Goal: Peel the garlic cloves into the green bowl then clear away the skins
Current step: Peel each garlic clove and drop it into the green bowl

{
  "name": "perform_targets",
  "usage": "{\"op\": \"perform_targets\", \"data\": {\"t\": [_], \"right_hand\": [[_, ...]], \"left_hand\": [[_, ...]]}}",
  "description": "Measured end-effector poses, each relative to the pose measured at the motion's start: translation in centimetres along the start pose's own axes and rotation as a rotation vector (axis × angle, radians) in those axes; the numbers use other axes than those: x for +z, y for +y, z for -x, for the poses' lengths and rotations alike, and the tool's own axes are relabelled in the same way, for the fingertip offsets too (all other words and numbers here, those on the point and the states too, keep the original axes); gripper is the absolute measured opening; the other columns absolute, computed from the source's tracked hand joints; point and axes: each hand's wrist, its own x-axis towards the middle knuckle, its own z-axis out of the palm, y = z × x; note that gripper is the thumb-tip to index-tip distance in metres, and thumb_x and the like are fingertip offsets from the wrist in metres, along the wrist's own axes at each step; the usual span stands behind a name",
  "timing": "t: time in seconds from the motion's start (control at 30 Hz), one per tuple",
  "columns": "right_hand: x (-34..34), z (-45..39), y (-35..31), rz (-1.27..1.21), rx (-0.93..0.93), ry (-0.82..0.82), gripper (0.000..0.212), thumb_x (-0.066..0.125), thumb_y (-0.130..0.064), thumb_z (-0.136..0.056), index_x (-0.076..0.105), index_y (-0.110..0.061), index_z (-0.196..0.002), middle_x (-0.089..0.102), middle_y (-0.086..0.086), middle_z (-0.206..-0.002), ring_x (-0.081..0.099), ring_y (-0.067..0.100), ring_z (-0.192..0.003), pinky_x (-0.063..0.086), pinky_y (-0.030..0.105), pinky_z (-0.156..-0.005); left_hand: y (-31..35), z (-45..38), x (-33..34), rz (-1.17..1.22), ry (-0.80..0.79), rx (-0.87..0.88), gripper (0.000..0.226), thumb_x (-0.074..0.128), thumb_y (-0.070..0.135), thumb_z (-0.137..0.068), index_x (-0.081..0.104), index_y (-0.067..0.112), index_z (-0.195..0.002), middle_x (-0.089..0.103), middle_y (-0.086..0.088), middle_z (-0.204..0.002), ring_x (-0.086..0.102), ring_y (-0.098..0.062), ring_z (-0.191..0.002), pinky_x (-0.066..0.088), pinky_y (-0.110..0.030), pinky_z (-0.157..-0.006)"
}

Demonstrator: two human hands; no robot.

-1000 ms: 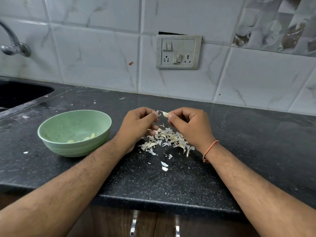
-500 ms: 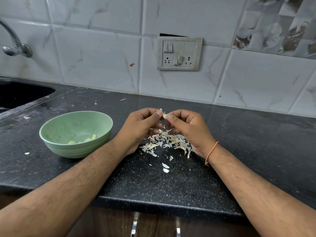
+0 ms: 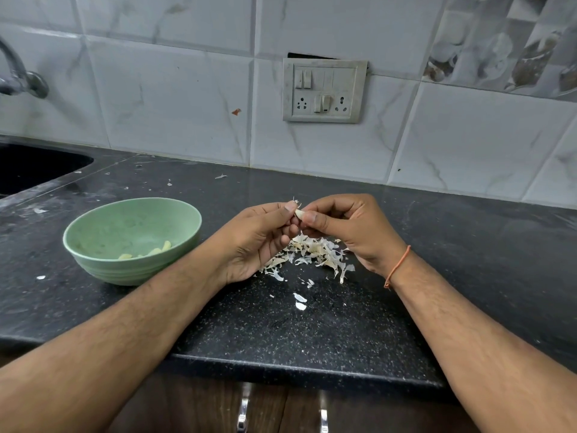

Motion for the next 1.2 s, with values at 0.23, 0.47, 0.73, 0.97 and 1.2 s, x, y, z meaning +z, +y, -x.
{"op": "perform_targets", "data": {"t": [0.23,0.47,0.73,0.97,1.2], "right_hand": [[0.0,0.1,-0.6,0.171,-0.154,0.004,0.014,0.082,-0.004,-0.088,0.082,-0.005,-0.102,0.081,0.013,-0.09,0.079,0.029,-0.085,0.067,0.04,-0.081],[-0.8,-0.1,0.7,0.304,-0.107,0.195,0.017,0.086,-0.012,-0.088,0.083,-0.01,-0.104,0.082,0.005,-0.089,0.079,0.029,-0.082,0.067,0.049,-0.078],[-0.7,0.0,0.9,0.524,-0.127,0.229,0.015,0.09,-0.016,-0.085,0.085,-0.021,-0.098,0.08,-0.012,-0.09,0.076,0.007,-0.081,0.064,0.026,-0.079],[-0.1,0.0,0.7,0.575,-0.178,0.176,0.018,0.093,-0.022,-0.082,0.085,-0.021,-0.098,0.079,-0.012,-0.091,0.077,0.007,-0.082,0.064,0.026,-0.077],[0.0,-0.4,1.2,0.408,-0.088,0.189,0.026,0.093,-0.022,-0.081,0.083,-0.02,-0.105,0.08,-0.005,-0.094,0.078,0.015,-0.088,0.067,0.043,-0.082]], "left_hand": [[-1.2,0.0,0.6,-0.511,0.091,0.147,0.017,0.067,0.024,-0.104,0.074,0.012,-0.093,0.071,-0.004,-0.082,0.063,-0.012,-0.064,0.048,-0.016,-0.05],[-0.8,-0.4,-0.5,-0.671,0.297,0.418,0.024,0.062,0.002,-0.102,0.079,0.017,-0.108,0.081,0.001,-0.097,0.075,-0.017,-0.085,0.064,-0.035,-0.067],[-1.0,-0.4,-0.4,-0.851,0.361,0.491,0.031,0.059,0.039,-0.086,0.076,0.017,-0.072,0.067,-0.006,-0.062,0.059,-0.025,-0.059,0.057,-0.043,-0.057],[-1.4,-1.1,-0.8,-0.98,0.322,0.543,0.007,0.081,0.025,-0.093,0.081,0.027,-0.1,0.077,0.017,-0.084,0.069,0.002,-0.076,0.048,-0.009,-0.068],[-1.3,-1.2,-0.9,-0.964,0.288,0.529,0.004,0.081,0.022,-0.094,0.082,0.025,-0.096,0.079,0.016,-0.082,0.071,0.003,-0.073,0.048,-0.008,-0.066]]}}
